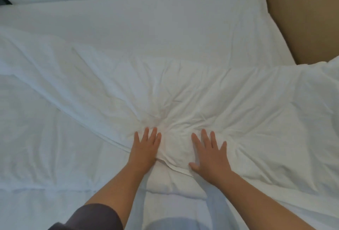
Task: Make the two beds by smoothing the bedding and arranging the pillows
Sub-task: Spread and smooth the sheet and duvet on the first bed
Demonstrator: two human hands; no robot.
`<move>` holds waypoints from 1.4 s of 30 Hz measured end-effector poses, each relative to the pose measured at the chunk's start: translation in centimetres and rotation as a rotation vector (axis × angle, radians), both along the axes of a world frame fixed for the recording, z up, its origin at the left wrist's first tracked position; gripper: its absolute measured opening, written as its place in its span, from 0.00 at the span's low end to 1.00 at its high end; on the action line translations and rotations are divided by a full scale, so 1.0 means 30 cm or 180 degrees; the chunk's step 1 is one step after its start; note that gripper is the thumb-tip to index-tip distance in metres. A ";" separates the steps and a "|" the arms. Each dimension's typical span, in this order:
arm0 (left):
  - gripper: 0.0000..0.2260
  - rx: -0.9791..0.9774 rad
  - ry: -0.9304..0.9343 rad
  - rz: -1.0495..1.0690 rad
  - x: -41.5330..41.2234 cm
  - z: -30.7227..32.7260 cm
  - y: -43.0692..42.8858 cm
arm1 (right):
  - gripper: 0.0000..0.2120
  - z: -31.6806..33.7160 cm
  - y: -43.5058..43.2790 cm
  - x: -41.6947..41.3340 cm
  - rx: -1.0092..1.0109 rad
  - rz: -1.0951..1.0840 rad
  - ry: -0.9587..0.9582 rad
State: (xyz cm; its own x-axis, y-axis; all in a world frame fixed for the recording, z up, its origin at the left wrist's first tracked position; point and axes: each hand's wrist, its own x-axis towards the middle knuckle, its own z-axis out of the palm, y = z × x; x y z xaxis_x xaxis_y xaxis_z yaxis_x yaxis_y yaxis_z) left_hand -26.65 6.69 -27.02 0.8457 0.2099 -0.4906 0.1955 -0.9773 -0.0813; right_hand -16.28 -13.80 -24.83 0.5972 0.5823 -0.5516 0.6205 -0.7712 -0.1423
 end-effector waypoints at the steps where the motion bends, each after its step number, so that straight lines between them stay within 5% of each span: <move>1: 0.40 0.0042 0.0093 -0.0087 -0.014 0.016 0.050 | 0.50 0.014 0.033 -0.024 0.0178 0.0133 -0.0276; 5: 0.18 0.0747 -0.0488 -0.0364 -0.120 -0.011 0.379 | 0.53 -0.050 0.265 -0.169 0.0541 0.0658 -0.0510; 7: 0.16 0.0954 -0.0774 -0.0396 -0.142 -0.014 0.551 | 0.49 -0.111 0.406 -0.222 0.0526 0.0690 -0.0560; 12: 0.18 0.0677 -0.0680 -0.0717 -0.094 0.065 0.754 | 0.19 -0.084 0.595 -0.199 0.0431 -0.0010 -0.0763; 18: 0.11 0.0115 -0.0223 -0.1094 -0.135 0.420 0.743 | 0.17 0.262 0.563 -0.170 0.0476 0.0096 -0.0929; 23: 0.14 -0.0603 0.0065 -0.1130 -0.329 0.454 0.596 | 0.25 0.335 0.418 -0.313 -0.0067 0.0283 -0.0704; 26: 0.28 -0.0533 0.0544 -0.0861 -0.470 0.249 0.555 | 0.41 0.204 0.415 -0.387 -0.0896 0.0316 -0.0019; 29: 0.41 -0.0371 0.0531 -0.0472 -0.554 0.066 0.562 | 0.51 0.052 0.487 -0.432 -0.1058 0.0246 0.0246; 34: 0.40 -0.0398 0.0550 -0.0410 -0.581 -0.006 0.545 | 0.53 -0.043 0.513 -0.453 -0.1269 0.0185 0.0375; 42: 0.34 0.0049 0.0511 -0.0251 -0.652 0.239 0.729 | 0.46 0.218 0.668 -0.529 -0.0605 0.0636 0.0294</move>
State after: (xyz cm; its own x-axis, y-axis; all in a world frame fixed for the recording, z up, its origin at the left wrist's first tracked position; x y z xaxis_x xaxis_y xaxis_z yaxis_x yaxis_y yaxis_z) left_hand -46.20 28.56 -19.84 0.7709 0.1545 -0.6179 0.1014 -0.9875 -0.1204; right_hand -32.15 6.24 -18.30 0.4232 0.5643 -0.7089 0.7539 -0.6532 -0.0698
